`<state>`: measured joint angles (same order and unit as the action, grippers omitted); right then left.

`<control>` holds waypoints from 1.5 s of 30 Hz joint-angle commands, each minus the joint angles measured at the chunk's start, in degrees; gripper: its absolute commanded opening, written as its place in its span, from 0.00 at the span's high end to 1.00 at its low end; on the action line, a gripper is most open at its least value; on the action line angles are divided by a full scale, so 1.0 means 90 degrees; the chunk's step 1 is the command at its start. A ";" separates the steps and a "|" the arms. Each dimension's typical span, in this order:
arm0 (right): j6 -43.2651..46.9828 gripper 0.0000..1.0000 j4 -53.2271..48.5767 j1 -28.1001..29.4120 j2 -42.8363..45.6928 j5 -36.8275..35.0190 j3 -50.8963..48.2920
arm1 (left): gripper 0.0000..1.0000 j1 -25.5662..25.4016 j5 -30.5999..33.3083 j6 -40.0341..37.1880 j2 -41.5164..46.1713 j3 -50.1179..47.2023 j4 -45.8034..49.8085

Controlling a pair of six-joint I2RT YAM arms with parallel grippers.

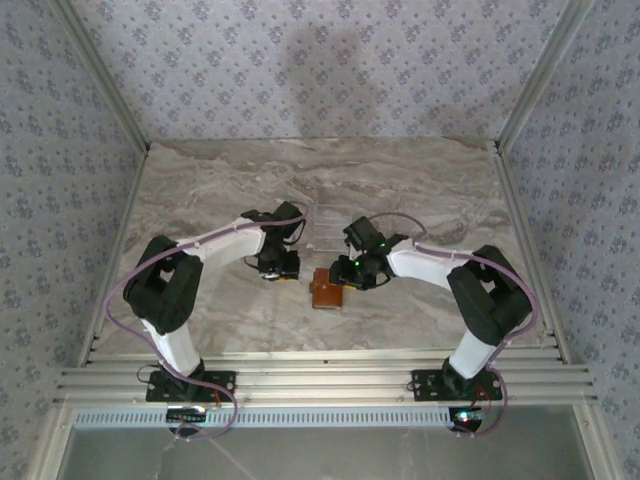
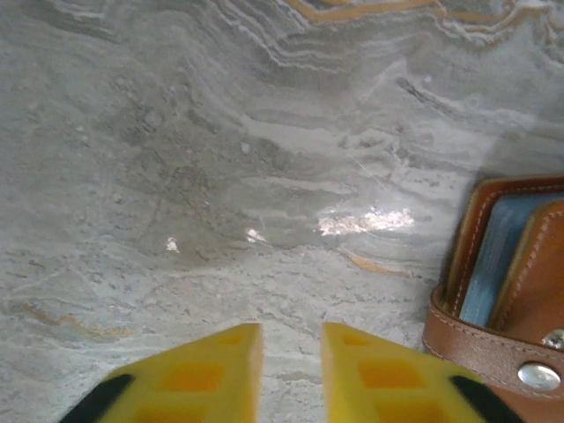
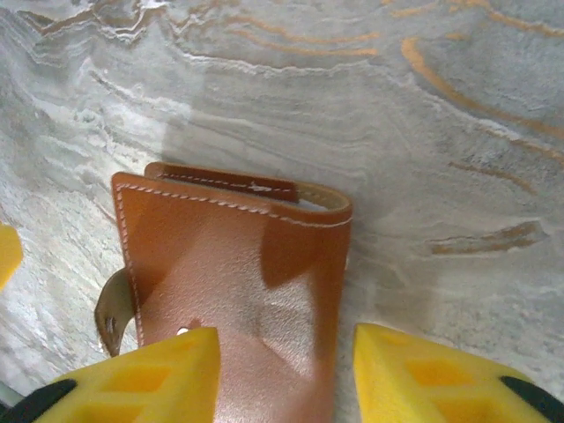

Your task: Take the credit cards out of the card holder

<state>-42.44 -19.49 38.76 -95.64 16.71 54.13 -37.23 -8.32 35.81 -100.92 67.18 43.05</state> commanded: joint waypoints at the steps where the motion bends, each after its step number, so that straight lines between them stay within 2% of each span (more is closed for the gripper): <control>1: 0.0046 0.52 -0.0749 0.0070 0.0284 -0.0544 0.0173 | 0.60 -0.0083 -0.0253 0.0066 0.0345 0.0050 -0.0084; 5: -0.0063 0.51 -0.0756 -0.0021 0.0629 -0.0689 0.0024 | 0.44 -0.0416 -0.0015 0.0116 0.0236 0.0422 0.0217; 11: -0.0008 0.51 -0.0920 -0.0234 0.1161 -0.0782 -0.0170 | 0.35 -0.0929 0.0084 0.0178 -0.0289 0.0993 0.0418; 15: 0.0046 0.50 -0.0993 -0.0353 0.1383 -0.0791 -0.0298 | 0.32 -0.1034 0.0059 0.0153 -0.0609 0.1130 0.0441; 18: 0.0067 0.50 -0.0989 -0.0411 0.1481 -0.0790 -0.0351 | 0.36 -0.1013 0.0111 0.0122 -0.0710 0.1077 0.0401; 26: 0.0027 0.51 -0.1005 -0.0391 0.1499 -0.0843 -0.0346 | 0.70 -0.0701 0.0048 0.0136 -0.0349 0.0615 0.0095; 33: 0.0035 0.50 -0.1041 -0.0229 0.1310 -0.0701 -0.0123 | 0.93 -0.0462 -0.0164 0.0078 0.0136 0.0300 -0.0218; 36: 0.0024 0.47 -0.0975 -0.0079 0.1129 -0.0570 0.0009 | 0.97 -0.0425 -0.0297 0.0081 0.0340 0.0224 -0.0316; 45: -0.0316 0.26 -0.0341 0.0298 0.0570 -0.0175 0.0188 | 1.00 -0.0431 -0.0769 0.0259 0.0709 0.0086 -0.0606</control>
<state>-43.59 -24.62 40.86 -89.21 13.21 54.54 -41.25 -12.73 37.21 -96.82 68.75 39.18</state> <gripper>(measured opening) 0.729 0.060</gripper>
